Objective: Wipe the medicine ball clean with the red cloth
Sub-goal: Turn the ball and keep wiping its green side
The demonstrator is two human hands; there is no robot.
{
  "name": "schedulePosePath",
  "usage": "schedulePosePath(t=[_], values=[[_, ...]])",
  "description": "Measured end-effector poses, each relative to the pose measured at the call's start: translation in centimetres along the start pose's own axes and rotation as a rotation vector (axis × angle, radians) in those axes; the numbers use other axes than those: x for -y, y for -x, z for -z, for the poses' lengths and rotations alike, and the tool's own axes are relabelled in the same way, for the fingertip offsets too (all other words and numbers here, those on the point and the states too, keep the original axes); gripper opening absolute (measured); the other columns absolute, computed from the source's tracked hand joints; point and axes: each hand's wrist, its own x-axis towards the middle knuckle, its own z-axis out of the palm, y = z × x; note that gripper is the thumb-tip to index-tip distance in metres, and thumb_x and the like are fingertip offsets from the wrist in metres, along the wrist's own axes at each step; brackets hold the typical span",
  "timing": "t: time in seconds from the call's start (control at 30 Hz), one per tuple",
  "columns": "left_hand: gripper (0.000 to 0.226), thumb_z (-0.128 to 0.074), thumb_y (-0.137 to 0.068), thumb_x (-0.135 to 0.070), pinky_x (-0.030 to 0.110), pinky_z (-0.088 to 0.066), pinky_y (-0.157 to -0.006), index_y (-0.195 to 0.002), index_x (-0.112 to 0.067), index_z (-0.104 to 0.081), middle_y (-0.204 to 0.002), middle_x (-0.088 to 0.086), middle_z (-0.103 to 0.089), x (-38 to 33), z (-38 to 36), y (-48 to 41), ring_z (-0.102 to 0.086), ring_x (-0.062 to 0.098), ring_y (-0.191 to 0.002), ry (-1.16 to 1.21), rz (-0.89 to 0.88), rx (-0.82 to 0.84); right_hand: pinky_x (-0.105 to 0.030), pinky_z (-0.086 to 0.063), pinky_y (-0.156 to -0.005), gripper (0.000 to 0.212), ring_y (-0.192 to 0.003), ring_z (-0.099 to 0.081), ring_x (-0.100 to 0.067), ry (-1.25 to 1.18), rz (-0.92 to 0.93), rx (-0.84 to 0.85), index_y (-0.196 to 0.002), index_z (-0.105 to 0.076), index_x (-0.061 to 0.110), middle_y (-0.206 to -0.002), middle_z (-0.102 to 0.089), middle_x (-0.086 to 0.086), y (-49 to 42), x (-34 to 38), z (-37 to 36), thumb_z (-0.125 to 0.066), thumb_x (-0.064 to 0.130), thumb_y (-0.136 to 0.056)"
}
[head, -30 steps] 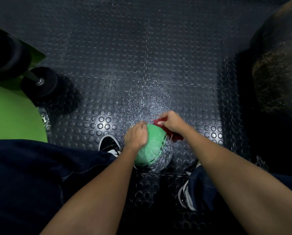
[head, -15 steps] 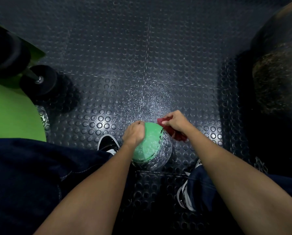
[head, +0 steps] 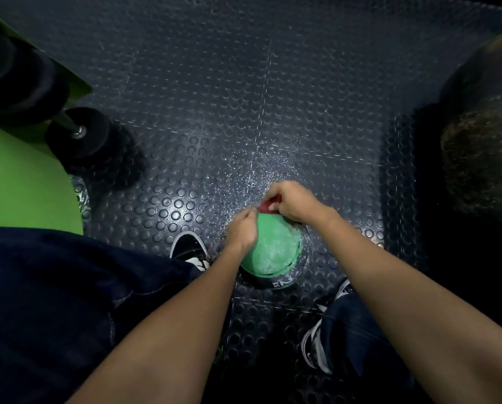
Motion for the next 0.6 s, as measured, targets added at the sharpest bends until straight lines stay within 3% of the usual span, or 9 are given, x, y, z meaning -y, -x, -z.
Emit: schedulePosePath(t=[0.07, 0.17, 0.23, 0.3, 0.4, 0.5, 0.6], values=[[0.036, -0.029, -0.107, -0.04, 0.05, -0.054, -0.093, -0.096, -0.028, -0.061, -0.102, 0.003, -0.065, -0.3, -0.1, 0.1, -0.063, 0.021, -0.093, -0.021, -0.01, -0.014, -0.029, -0.049, -0.091, 0.027, -0.094, -0.06, -0.007, -0.007, 0.103, 0.014, -0.095, -0.073, 0.031, -0.099, -0.068, 0.015, 1.2, 0.5, -0.2, -0.07, 0.008, -0.08], [0.041, -0.028, -0.104, -0.043, 0.053, -0.052, -0.096, -0.107, -0.025, -0.064, -0.108, 0.005, -0.066, 0.0, -0.3, -0.2, -0.064, 0.026, -0.101, -0.01, -0.014, -0.002, -0.011, -0.041, -0.085, 0.026, -0.094, -0.057, -0.002, -0.05, 0.204, 0.168, -0.092, -0.074, 0.024, -0.099, -0.067, 0.014, 2.9, 0.7, 1.0, -0.069, 0.002, -0.079], [0.05, -0.025, -0.098, -0.052, 0.057, -0.049, -0.099, -0.117, -0.027, -0.065, -0.116, 0.008, -0.066, 0.2, -0.3, -0.3, -0.064, 0.032, -0.108, -0.014, -0.016, -0.007, -0.019, -0.046, -0.086, 0.025, -0.092, -0.06, -0.005, -0.155, 0.148, 0.179, -0.092, -0.074, 0.026, -0.097, -0.068, 0.012, 2.4, 0.1, 1.9, -0.072, 0.006, -0.078], [0.048, -0.025, -0.103, -0.049, 0.054, -0.046, -0.102, -0.121, -0.026, -0.063, -0.118, 0.008, -0.065, -0.4, -0.2, 0.0, -0.062, 0.03, -0.108, -0.041, -0.011, -0.001, -0.028, -0.049, -0.086, 0.024, -0.089, -0.062, -0.009, -0.218, 0.039, 0.052, -0.099, -0.073, 0.028, -0.098, -0.07, 0.007, 1.2, -0.7, 2.1, -0.071, 0.013, -0.081], [0.044, -0.025, -0.107, -0.041, 0.051, -0.045, -0.103, -0.127, -0.024, -0.061, -0.116, 0.008, -0.063, -0.9, -0.1, 0.0, -0.06, 0.025, -0.104, -0.065, -0.008, -0.008, -0.03, -0.047, -0.088, 0.026, -0.095, -0.06, -0.015, -0.068, -0.095, -0.035, -0.113, -0.068, 0.027, -0.109, -0.069, 0.0, 0.4, -1.4, 0.9, -0.065, 0.02, -0.088], [0.041, -0.026, -0.107, -0.037, 0.05, -0.049, -0.098, -0.115, -0.022, -0.064, -0.112, 0.009, -0.063, -0.6, -0.2, -0.6, -0.06, 0.022, -0.098, -0.099, 0.001, -0.008, -0.031, -0.047, -0.094, 0.026, -0.097, -0.057, -0.013, 0.002, 0.019, -0.055, -0.11, -0.069, 0.026, -0.104, -0.066, 0.007, 1.7, -0.8, -0.6, -0.068, 0.018, -0.085], [0.038, -0.026, -0.108, -0.032, 0.04, -0.047, -0.092, -0.103, -0.016, -0.061, -0.112, 0.005, -0.06, -0.3, -0.3, -0.8, -0.058, 0.022, -0.1, -0.145, -0.004, -0.021, -0.015, -0.041, -0.078, 0.022, -0.087, -0.054, -0.004, -0.01, 0.158, 0.03, -0.102, -0.072, 0.025, -0.092, -0.063, 0.015, 3.1, 0.0, 0.2, -0.071, 0.015, -0.082]])
